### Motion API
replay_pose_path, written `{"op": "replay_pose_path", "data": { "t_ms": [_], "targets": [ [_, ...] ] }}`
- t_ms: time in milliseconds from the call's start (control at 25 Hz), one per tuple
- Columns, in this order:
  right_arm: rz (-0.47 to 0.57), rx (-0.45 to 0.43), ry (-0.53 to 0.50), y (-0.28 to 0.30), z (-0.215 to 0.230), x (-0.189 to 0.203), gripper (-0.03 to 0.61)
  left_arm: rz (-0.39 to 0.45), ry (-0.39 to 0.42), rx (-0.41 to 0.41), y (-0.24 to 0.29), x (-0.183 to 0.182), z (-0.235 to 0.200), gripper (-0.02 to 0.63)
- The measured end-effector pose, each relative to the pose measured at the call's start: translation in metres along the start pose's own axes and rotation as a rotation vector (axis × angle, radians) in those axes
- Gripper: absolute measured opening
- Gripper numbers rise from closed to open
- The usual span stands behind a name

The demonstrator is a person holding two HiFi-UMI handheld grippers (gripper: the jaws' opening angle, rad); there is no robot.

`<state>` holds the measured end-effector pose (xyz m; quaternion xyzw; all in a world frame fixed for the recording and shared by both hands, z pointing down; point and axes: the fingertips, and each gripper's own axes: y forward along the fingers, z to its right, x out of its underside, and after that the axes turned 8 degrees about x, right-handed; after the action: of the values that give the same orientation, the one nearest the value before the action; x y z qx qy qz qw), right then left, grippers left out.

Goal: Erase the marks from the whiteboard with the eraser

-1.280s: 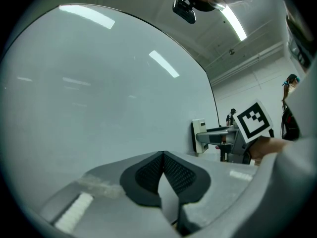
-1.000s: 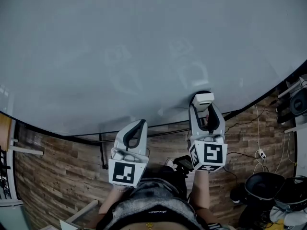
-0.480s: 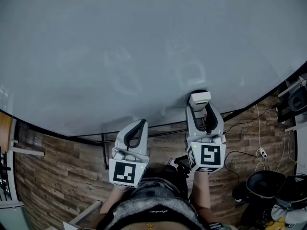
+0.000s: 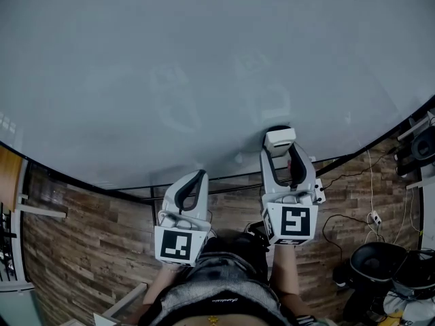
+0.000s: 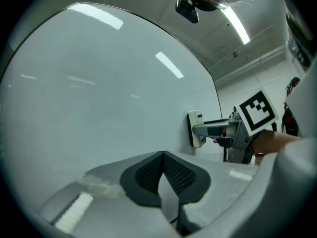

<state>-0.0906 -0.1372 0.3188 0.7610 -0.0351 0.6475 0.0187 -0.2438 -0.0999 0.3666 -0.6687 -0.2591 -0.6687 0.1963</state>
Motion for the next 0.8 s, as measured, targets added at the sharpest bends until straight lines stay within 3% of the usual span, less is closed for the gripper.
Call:
{"op": "replay_pose_path", "data": {
  "t_ms": [520,800],
  "targets": [
    [0.079,-0.024,-0.045,-0.021,-0.049,-0.025,0.232,0.016,-0.004,-0.042,-0.054,0.009,-0.027,0.005],
    [0.044,-0.022,-0.057,-0.005,-0.046,-0.007,0.232,0.005,-0.008,-0.057,-0.051,0.011,-0.030,0.005]
  ]
}}
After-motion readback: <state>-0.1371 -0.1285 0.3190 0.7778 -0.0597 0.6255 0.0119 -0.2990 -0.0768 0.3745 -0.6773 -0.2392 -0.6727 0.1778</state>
